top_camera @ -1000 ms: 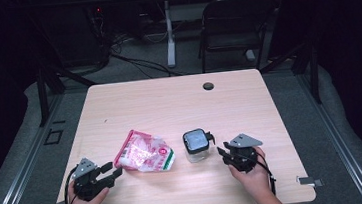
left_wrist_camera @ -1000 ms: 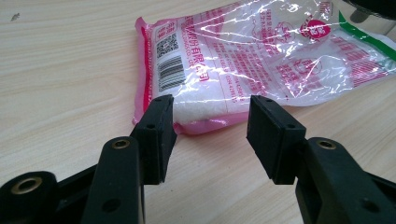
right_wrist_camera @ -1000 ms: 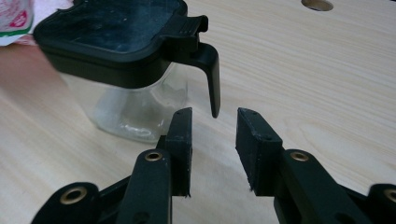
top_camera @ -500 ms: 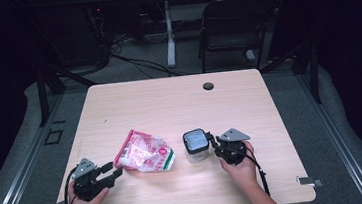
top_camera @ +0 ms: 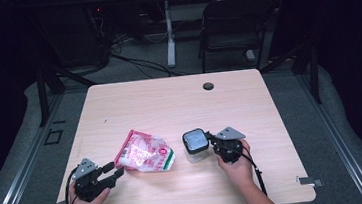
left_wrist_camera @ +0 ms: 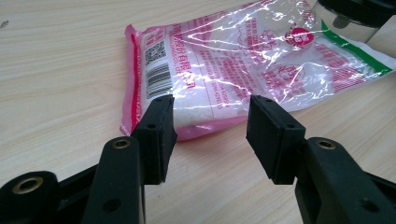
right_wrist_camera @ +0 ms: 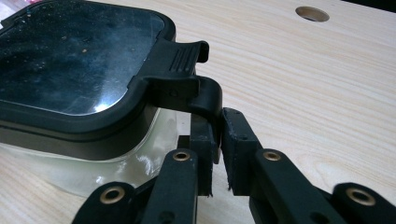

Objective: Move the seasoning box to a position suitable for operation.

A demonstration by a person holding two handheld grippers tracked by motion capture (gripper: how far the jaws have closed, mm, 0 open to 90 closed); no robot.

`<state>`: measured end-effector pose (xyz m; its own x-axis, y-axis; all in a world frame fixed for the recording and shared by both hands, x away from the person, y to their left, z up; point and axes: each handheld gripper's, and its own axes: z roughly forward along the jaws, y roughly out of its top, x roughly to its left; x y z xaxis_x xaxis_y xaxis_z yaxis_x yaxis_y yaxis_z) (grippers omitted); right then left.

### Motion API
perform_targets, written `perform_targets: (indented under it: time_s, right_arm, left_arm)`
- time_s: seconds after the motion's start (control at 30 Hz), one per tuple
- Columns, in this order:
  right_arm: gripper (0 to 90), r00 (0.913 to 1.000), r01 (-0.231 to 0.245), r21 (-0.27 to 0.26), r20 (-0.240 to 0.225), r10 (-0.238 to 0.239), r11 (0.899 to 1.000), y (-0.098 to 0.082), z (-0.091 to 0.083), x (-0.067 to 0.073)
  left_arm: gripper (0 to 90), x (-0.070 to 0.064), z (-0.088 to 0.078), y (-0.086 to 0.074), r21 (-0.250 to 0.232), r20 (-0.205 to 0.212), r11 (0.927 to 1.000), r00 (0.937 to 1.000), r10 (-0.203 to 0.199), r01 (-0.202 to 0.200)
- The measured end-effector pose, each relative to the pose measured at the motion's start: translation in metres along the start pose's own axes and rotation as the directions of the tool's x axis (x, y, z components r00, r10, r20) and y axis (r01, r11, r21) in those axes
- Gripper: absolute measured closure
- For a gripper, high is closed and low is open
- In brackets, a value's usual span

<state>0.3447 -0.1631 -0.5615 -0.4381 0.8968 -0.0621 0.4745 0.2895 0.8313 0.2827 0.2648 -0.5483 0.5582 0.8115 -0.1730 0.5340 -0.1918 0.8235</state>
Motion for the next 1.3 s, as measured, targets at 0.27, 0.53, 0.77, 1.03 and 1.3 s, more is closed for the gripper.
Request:
perform_targets:
  time_s: [0.27, 0.53, 0.77, 1.03, 1.3]
  right_arm:
    - [84.8, 0.9996, 0.024, 0.022, -0.011, -0.024, 0.999, -0.002, -0.009, 0.011]
    - [85.6, 0.9998, 0.020, 0.049, -0.007, -0.020, 0.999, -0.005, -0.020, 0.019]
    - [84.8, 0.9999, -0.009, 0.064, -0.005, 0.009, 0.998, -0.011, -0.032, 0.027]
    - [84.6, 0.9983, 0.035, 0.082, -0.049, -0.032, 0.996, -0.017, -0.046, 0.038]
    - [83.5, 0.9965, 0.049, 0.093, -0.072, -0.042, 0.994, -0.022, -0.056, 0.049]
  left_arm:
    - [51.1, -0.015, 0.003, 0.002, 0.006, 0.029, 0.9991, 0.9987, 0.042, -0.042]
    - [51.1, -0.028, 0.004, 0.006, -0.014, 0.047, 0.9967, 0.9956, 0.081, -0.080]
    - [51.8, -0.046, 0.006, 0.011, -0.037, 0.074, 0.9935, 0.9911, 0.110, -0.108]
    - [51.9, -0.061, 0.010, 0.017, -0.046, 0.085, 0.9890, 0.9858, 0.144, -0.141]
    - [53.1, -0.080, 0.015, 0.021, -0.037, 0.110, 0.9860, 0.9800, 0.166, -0.163]
